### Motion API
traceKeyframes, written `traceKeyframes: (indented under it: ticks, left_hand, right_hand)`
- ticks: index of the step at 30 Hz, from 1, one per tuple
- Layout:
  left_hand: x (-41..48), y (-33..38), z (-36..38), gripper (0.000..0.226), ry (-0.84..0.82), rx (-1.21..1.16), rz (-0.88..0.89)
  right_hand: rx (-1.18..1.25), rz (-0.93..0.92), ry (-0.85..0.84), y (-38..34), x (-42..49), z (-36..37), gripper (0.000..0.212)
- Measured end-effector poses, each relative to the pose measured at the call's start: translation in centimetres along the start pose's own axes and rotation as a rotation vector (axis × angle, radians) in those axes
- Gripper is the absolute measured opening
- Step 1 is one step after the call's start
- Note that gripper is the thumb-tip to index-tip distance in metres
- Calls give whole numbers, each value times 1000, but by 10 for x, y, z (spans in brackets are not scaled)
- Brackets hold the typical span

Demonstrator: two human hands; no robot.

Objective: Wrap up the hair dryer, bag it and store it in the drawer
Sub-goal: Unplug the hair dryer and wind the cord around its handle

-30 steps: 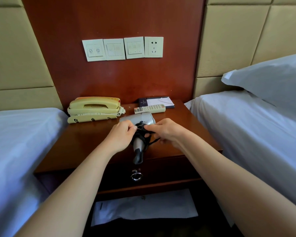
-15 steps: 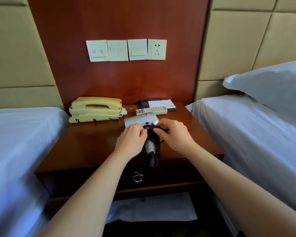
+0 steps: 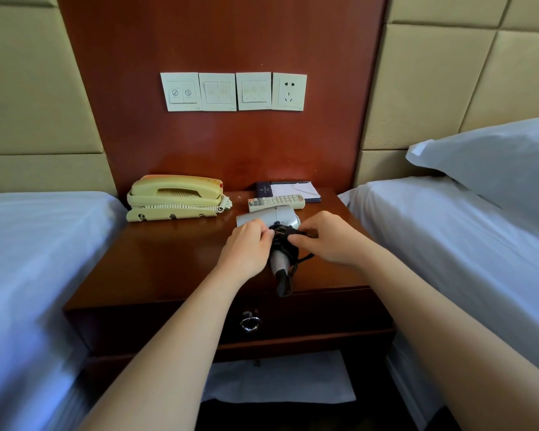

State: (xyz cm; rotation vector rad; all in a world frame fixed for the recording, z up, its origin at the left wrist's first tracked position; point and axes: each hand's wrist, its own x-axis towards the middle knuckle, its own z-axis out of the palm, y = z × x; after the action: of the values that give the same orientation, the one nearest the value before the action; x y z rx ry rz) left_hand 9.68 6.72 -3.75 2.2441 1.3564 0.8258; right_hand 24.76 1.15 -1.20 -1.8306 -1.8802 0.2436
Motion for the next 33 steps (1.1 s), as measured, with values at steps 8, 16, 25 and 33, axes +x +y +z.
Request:
traceKeyframes:
  ticks: [8,16,25,33]
  left_hand:
    - [-1,12,9,24,-15,-33,38]
    - [-9,12,20,20,-24,6,44]
    - [-9,5,2,23,-198,122,29]
    - [2,14,8,20,-132,-87,45]
  right_hand:
    - [-285,104,-65,-11,-4,-16,43]
    - [-358,126,61,-7,-18,4,34]
    - [470,314,134,38,-15,12,39]
    - [462,259,156,39,-5,19,45]
